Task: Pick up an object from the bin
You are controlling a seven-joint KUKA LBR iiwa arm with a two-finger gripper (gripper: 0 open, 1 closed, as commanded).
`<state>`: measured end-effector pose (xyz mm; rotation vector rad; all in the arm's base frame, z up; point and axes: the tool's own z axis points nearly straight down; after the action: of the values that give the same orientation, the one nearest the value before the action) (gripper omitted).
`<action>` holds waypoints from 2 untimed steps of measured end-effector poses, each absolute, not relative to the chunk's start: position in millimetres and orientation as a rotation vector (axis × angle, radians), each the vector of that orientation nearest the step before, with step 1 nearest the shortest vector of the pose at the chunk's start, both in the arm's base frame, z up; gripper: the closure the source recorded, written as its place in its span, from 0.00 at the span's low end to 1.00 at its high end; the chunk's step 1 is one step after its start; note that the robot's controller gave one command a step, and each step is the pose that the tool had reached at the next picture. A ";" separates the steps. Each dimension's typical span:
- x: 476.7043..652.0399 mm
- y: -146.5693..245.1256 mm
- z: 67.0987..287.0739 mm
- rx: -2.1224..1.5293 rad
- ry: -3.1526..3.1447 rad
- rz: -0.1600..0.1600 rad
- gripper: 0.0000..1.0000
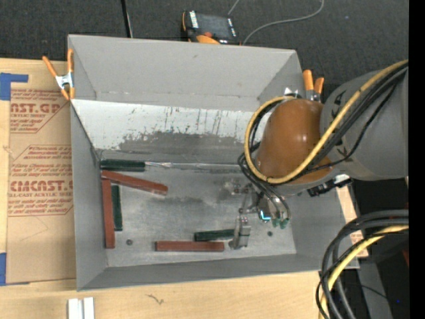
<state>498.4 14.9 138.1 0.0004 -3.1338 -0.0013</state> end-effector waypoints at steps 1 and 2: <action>484.3 16.0 66.5 -0.017 -3.139 -0.003 0.00; 485.1 16.0 69.6 -0.016 -3.141 -0.003 1.00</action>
Offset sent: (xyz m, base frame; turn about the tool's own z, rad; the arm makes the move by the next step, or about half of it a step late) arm -0.0130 0.0003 -0.0678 0.0105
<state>485.1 16.0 69.6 -0.0158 -3.1408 -0.0028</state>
